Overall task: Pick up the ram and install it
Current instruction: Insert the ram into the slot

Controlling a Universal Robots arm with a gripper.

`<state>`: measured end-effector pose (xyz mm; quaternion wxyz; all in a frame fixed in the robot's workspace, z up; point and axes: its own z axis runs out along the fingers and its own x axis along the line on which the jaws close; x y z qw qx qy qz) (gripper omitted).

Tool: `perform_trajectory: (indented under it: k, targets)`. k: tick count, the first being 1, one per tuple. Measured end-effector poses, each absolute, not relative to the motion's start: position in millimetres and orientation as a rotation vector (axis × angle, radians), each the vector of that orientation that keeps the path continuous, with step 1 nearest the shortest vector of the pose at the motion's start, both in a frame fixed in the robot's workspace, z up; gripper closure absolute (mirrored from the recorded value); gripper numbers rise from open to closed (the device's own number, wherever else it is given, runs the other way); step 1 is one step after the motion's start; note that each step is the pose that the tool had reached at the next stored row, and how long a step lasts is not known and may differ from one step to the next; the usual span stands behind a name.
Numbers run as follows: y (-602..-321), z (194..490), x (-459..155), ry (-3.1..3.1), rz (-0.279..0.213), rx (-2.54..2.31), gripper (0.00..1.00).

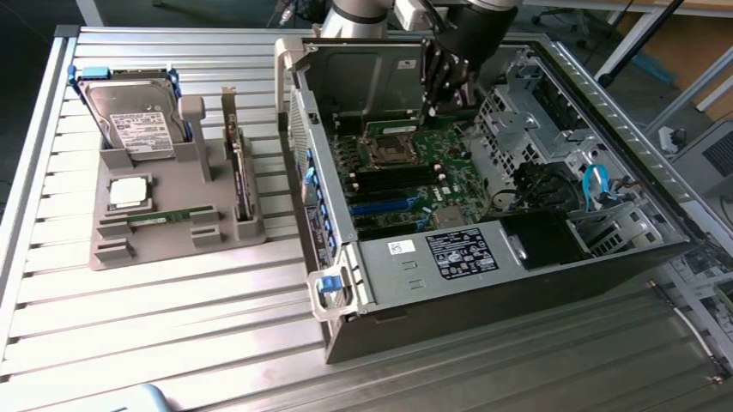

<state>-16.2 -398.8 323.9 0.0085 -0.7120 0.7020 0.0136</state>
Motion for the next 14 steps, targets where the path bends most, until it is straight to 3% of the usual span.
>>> perform_trajectory:
  k: [14]
  targets:
    - [-398.9,297.8,-16.3,2.194,0.042,-2.225,0.88]
